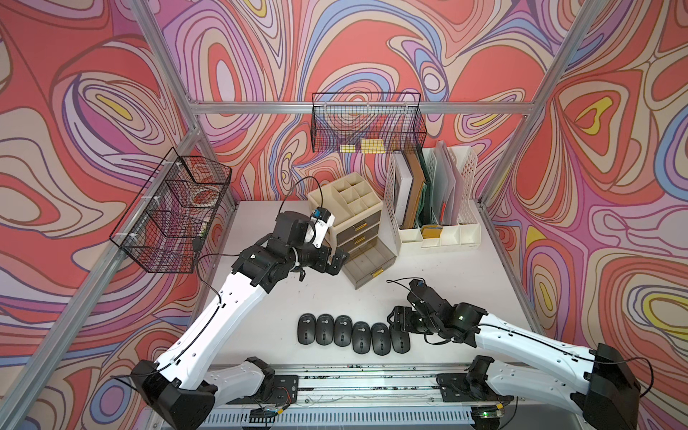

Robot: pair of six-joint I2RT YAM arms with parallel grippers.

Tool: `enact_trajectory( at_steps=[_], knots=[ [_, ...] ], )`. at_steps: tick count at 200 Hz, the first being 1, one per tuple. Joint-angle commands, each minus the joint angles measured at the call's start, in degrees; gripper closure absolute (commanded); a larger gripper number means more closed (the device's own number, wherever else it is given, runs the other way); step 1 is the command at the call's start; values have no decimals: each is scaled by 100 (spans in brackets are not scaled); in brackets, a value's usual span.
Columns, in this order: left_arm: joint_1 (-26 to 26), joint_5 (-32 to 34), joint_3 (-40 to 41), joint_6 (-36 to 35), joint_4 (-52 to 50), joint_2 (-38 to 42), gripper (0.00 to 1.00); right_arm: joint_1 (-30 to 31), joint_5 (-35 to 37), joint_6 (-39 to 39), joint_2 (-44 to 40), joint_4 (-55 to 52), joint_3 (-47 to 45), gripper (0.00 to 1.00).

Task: Take the mice out of the drawer
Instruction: Move the mouse to the center of the board, then close the drawer in the storage box.

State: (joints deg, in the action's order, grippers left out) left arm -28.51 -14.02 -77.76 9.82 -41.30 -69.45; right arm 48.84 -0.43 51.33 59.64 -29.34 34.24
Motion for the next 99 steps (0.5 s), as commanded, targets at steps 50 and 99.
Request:
enact_trajectory(
  at_steps=[50, 99],
  knots=[
    [995, -365, -1499, 404, 11, -1086, 0, 16, 1158, 825, 454, 2341, 53, 67],
    [1553, -452, -2115, 673, 518, -1985, 1, -386, 851, 1122, 934, 3461, -301, 100]
  ],
)
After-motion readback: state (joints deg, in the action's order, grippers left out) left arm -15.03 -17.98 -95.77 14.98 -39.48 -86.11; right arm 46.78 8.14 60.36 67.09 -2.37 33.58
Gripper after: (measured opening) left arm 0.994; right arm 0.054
